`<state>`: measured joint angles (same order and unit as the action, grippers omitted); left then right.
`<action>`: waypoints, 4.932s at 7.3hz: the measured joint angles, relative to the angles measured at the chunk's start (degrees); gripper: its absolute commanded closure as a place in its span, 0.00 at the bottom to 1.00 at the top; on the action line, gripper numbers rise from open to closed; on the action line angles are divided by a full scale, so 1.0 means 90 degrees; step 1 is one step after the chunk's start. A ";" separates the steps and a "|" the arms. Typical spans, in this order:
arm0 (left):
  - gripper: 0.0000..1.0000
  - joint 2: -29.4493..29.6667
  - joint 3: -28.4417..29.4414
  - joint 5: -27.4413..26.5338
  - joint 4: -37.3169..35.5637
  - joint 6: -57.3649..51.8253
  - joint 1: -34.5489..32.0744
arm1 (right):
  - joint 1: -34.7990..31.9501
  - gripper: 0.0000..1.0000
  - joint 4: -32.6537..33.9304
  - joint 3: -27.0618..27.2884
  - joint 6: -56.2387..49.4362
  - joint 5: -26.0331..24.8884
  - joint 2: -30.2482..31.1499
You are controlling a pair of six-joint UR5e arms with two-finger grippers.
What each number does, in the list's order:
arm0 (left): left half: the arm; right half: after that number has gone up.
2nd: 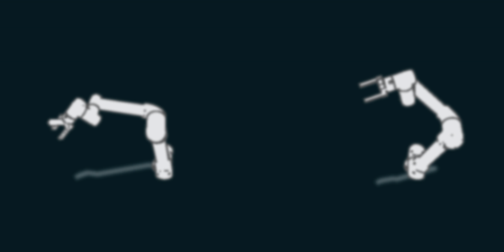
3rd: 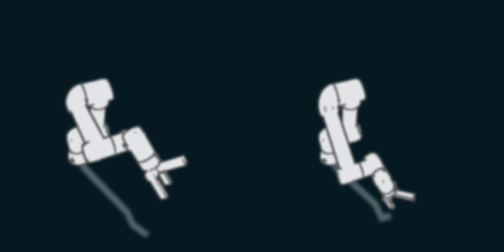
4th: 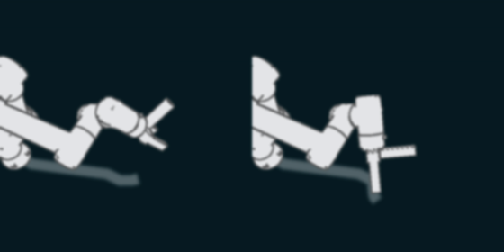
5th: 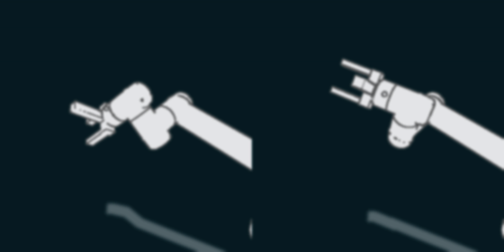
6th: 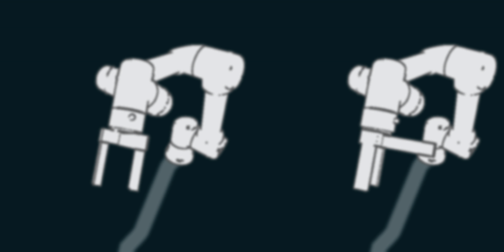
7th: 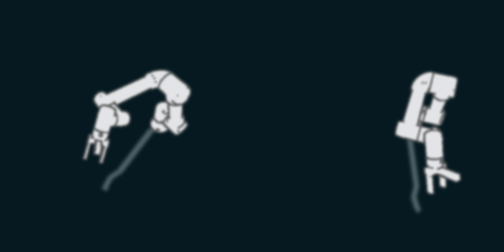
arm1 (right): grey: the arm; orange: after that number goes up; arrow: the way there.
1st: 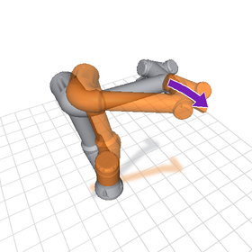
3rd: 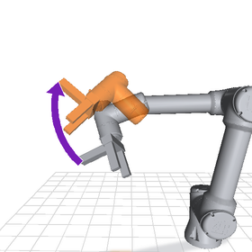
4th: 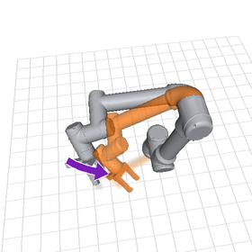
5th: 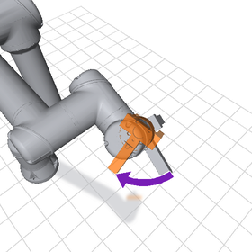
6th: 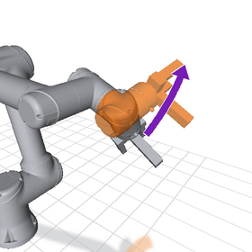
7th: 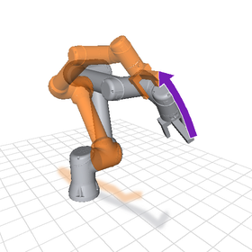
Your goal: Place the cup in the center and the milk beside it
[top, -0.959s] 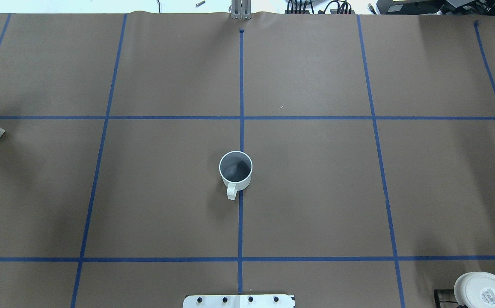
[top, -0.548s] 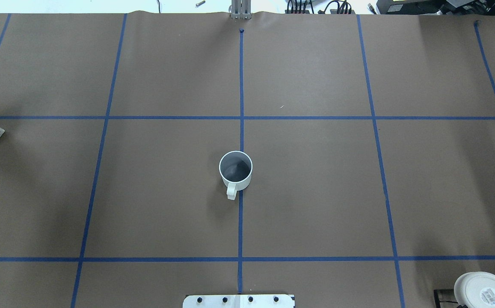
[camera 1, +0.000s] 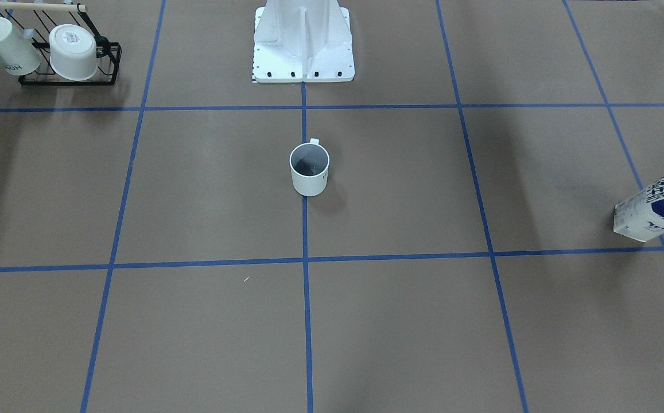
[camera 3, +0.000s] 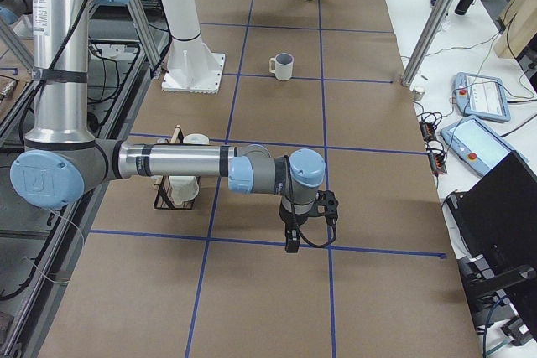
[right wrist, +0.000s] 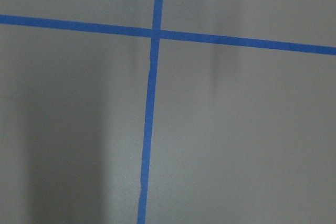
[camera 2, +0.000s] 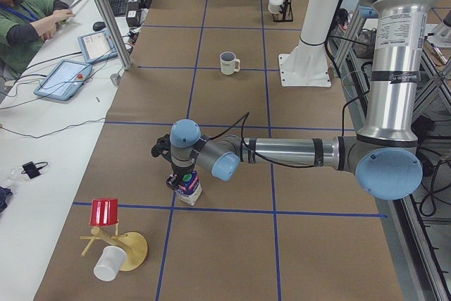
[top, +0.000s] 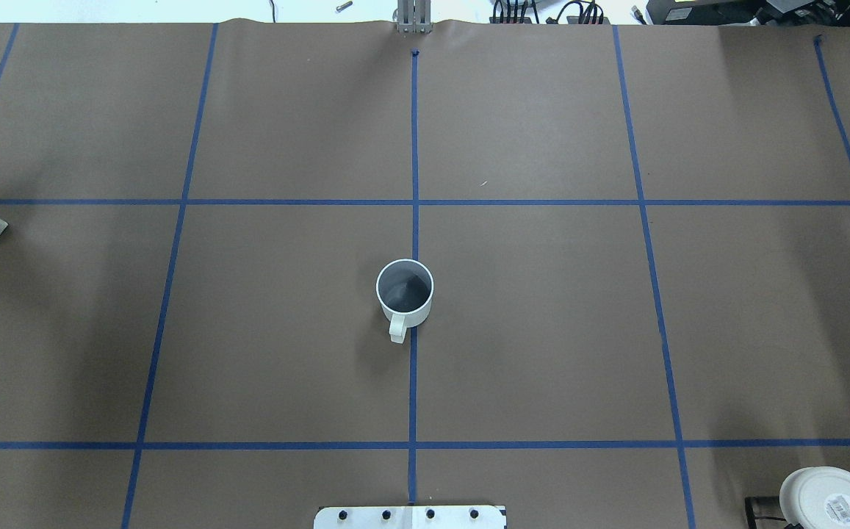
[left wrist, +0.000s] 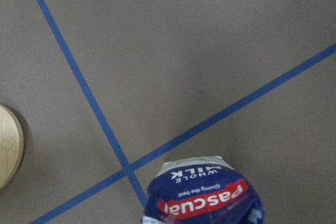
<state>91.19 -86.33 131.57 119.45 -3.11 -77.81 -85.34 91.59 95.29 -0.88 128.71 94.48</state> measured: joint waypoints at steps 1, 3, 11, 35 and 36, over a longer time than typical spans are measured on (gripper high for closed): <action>1.00 0.0002 0.0008 -0.0001 0.0011 0.0018 0.0013 | 0.0002 0.00 0.0000 -0.0001 0.0000 0.0004 0.0000; 1.00 0.0009 -0.0018 -0.0001 0.0012 0.0051 0.0022 | 0.0008 0.00 0.0000 -0.0008 0.0000 0.0006 0.0000; 1.00 0.0567 -0.1465 0.0956 -0.0225 0.3719 0.0478 | 0.0010 0.00 -0.0019 -0.0125 0.0001 0.0073 -0.0048; 0.01 0.2850 -0.3025 -0.1191 -0.5024 0.3061 0.2283 | 0.0010 0.00 -0.0024 -0.0283 -0.0013 0.0123 -0.0068; 0.01 0.2434 -0.2909 -0.0865 -0.5015 0.2151 0.1638 | 0.0010 0.00 -0.0024 -0.0285 -0.0019 0.0123 -0.0068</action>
<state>113.10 -112.50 123.79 74.32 16.24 -63.07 -85.25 91.37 92.73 -1.05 129.81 93.87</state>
